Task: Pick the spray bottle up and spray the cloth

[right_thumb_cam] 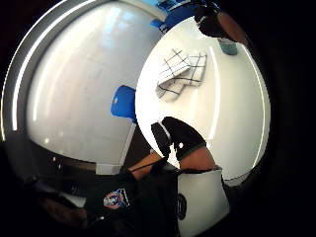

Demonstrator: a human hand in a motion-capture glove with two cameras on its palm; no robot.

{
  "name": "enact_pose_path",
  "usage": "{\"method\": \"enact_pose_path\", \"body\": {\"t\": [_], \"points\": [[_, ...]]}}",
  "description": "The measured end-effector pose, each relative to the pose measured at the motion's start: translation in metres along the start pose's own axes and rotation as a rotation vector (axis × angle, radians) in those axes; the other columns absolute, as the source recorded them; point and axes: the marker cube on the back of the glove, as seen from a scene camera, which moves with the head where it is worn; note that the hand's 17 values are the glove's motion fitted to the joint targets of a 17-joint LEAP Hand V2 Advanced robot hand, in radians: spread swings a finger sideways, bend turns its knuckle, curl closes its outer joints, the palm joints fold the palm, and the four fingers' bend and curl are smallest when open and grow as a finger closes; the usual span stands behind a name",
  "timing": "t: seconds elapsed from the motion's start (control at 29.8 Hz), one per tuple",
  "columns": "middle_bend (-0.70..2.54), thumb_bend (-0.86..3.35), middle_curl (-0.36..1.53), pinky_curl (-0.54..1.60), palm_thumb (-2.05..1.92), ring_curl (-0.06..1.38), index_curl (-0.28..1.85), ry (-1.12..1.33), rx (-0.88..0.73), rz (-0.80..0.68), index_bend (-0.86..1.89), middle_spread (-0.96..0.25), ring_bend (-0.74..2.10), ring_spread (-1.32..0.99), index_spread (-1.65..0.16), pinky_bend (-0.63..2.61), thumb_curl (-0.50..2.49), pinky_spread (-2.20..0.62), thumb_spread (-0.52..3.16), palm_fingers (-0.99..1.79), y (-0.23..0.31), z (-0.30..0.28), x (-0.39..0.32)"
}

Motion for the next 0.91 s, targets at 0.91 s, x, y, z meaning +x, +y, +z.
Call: {"method": "enact_pose_path", "body": {"t": [0.91], "points": [[0.28,0.02,0.35,0.29,0.82,0.30,0.29,-0.615,0.231,0.438,0.12,-0.06,0.31,-0.01,-0.36,0.23,0.35,0.17,1.01,0.65,-0.130,0.017,0.068]]}}
